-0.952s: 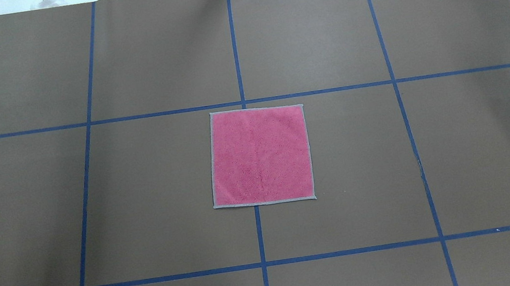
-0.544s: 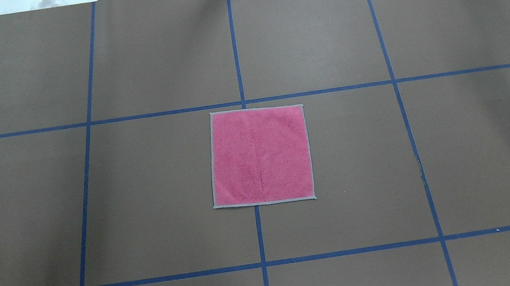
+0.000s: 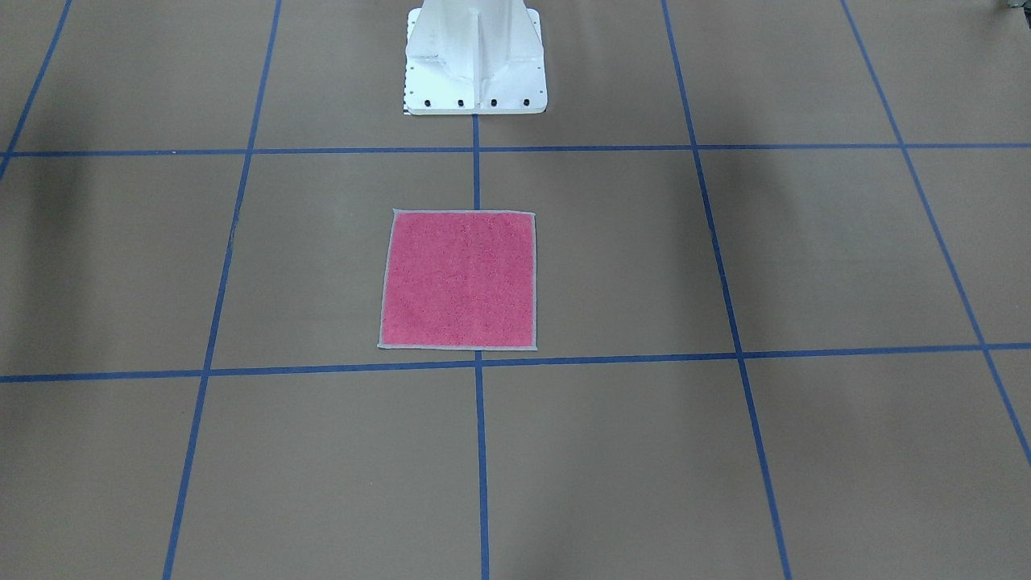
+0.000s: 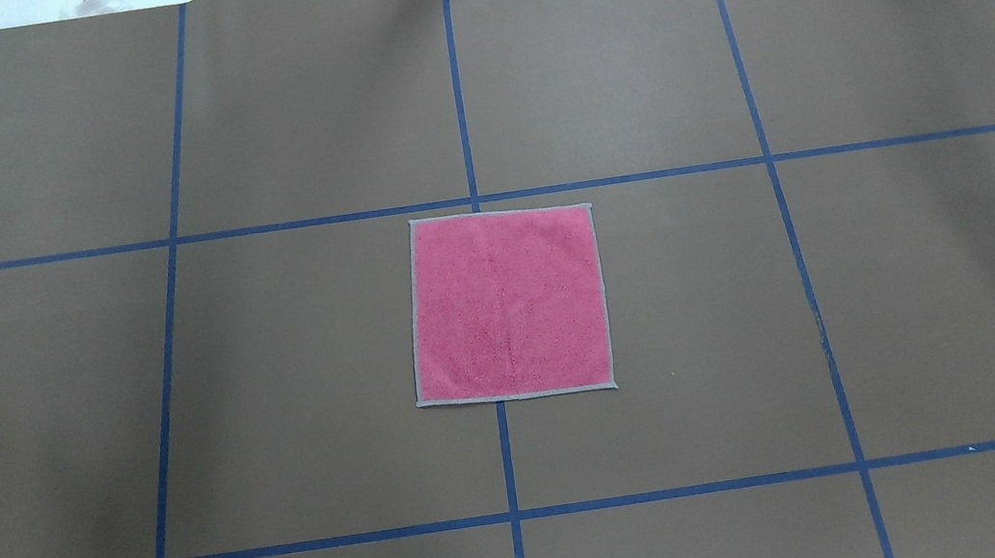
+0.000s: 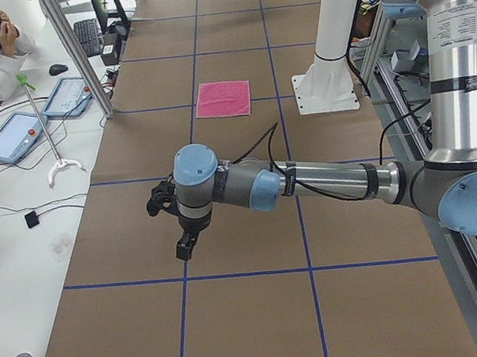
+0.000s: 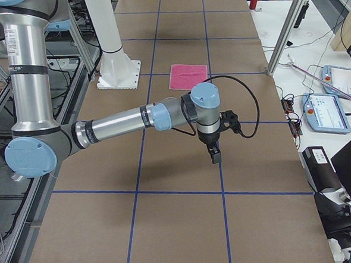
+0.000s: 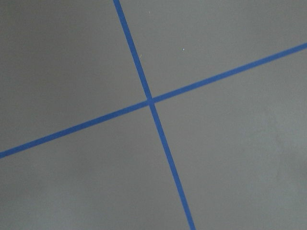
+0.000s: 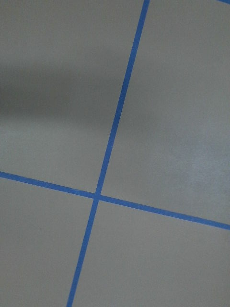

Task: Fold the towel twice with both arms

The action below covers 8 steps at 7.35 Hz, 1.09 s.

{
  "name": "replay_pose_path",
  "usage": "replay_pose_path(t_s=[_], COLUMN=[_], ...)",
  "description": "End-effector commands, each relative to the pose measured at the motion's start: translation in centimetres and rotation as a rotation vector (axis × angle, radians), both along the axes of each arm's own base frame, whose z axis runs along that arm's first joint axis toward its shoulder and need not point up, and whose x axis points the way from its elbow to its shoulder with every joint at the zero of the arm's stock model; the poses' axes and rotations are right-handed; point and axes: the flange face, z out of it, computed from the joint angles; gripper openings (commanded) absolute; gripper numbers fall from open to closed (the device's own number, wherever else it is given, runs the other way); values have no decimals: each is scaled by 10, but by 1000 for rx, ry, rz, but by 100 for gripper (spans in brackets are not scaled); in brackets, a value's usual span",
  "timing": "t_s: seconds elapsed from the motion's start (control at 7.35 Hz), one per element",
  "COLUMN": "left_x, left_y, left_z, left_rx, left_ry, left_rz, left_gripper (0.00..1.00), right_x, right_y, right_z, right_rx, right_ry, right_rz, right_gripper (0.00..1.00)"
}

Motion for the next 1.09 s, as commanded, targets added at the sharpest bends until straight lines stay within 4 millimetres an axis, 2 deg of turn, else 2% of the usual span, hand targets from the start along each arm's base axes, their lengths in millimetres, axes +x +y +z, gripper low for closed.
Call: replay_pose_path(t_s=[0.0,0.14,0.27,0.41,0.54,0.68,0.82,0.95], left_x=[1,1,10,37,67,119,162,204], left_y=[-13,-13,-11,-19,-22,-17,-10,-2], left_z=[-21,-30,-34,-50,-65,-91,-103,-113], left_rx=[66,84,90,94,9,-52,-75,-107], left_ry=[5,9,75,120,172,235,284,319], left_rz=[2,4,36,85,32,-17,-47,-98], left_gripper=[100,100,100,100,100,100,100,100], right_x=[0,-3,-9,-25,-48,-75,-95,-130], right_y=[-3,-8,-15,-12,-6,1,6,11], right_z=[-8,-17,-32,-51,-76,-96,-112,-122], right_rx=[55,77,71,26,-8,-58,-64,-103], right_ry=[-6,-11,-55,-124,-154,-176,-198,-248], right_rz=[2,0,14,43,70,101,146,209], right_gripper=[100,100,100,100,100,100,100,100])
